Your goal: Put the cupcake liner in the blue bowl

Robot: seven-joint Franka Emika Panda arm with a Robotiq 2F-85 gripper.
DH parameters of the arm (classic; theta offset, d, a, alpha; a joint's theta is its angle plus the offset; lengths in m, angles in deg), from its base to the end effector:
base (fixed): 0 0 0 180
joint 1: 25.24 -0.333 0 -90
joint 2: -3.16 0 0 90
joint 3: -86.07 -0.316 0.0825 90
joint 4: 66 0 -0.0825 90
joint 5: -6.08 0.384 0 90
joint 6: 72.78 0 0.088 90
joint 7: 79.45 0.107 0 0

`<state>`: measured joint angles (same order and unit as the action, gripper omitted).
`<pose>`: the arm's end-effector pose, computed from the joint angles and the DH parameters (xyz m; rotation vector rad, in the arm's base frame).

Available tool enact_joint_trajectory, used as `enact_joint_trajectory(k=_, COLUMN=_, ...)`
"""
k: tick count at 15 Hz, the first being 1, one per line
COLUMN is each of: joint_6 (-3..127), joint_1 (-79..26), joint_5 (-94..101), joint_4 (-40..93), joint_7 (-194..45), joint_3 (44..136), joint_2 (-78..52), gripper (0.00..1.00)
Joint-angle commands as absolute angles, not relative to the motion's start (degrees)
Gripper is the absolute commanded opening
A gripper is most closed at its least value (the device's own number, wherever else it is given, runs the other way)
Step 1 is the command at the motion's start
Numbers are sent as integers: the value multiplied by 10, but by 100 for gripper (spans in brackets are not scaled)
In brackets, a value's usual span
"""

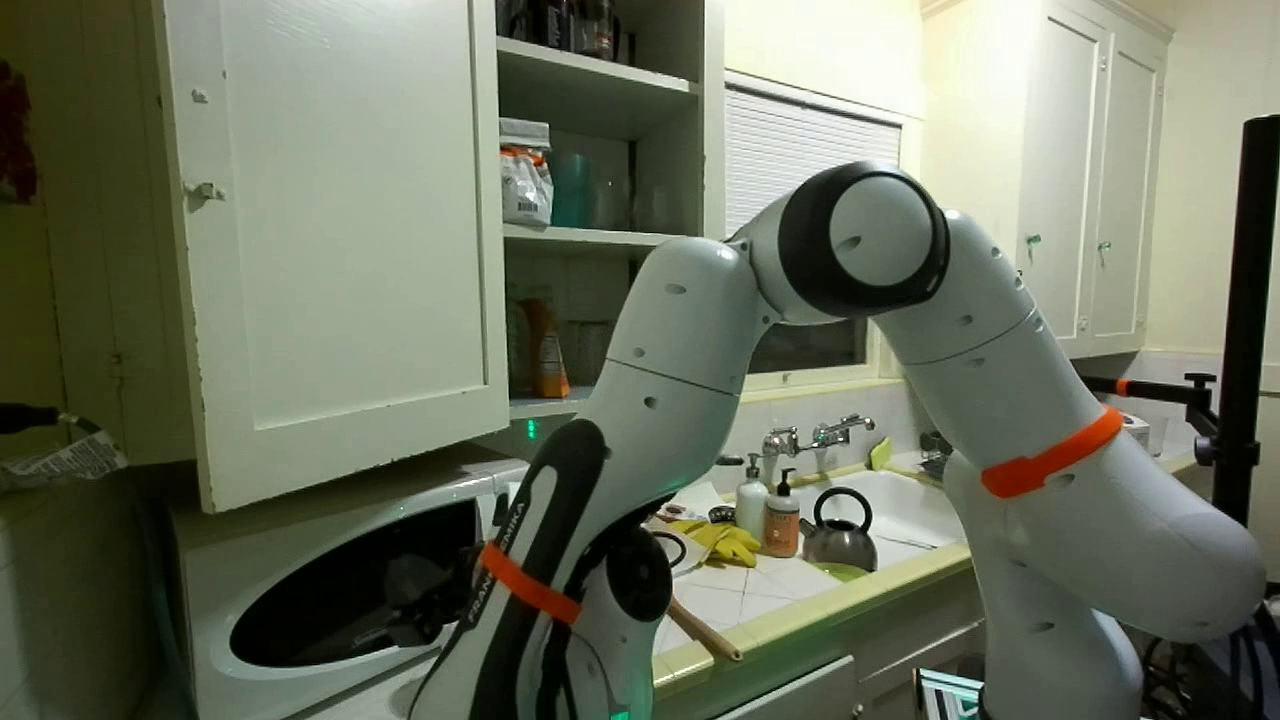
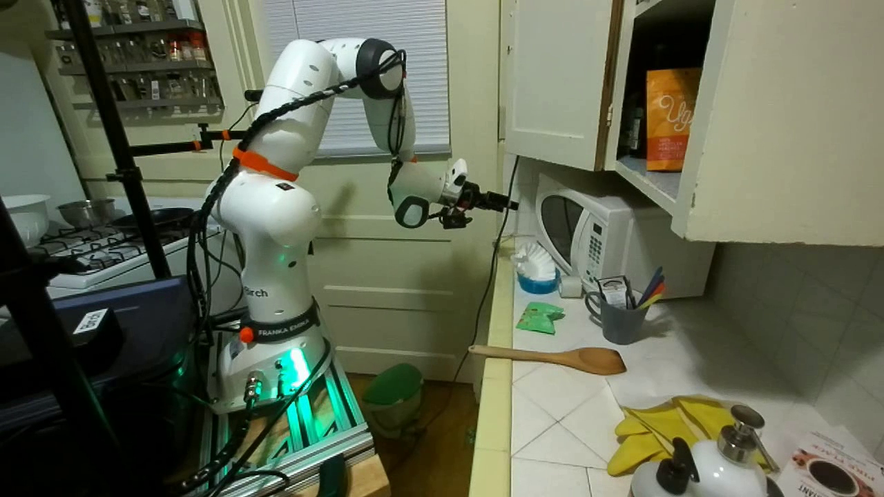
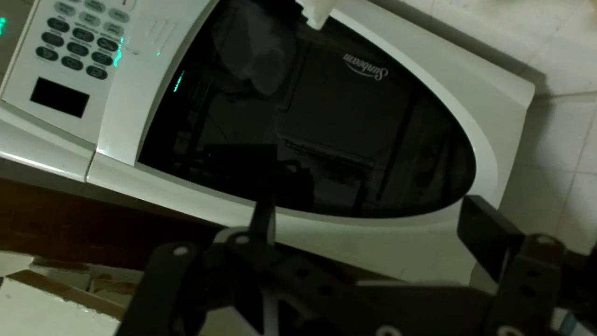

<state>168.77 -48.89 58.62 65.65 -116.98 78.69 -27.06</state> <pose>0.4840 0.1595 0.2710 2.3054 0.0784 1.5615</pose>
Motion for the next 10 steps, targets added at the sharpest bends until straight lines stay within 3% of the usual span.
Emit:
enact_joint_trajectory(k=1, joint_6=1695, joint_1=-451, joint_5=476, joint_4=765, joint_7=-1019, joint_3=786, joint_2=-182, gripper=100)
enact_joint_trajectory(k=10, joint_6=1695, joint_1=-320, joint_5=223, joint_4=881, joint_7=-675, joint_3=801, joint_2=-50, gripper=100)
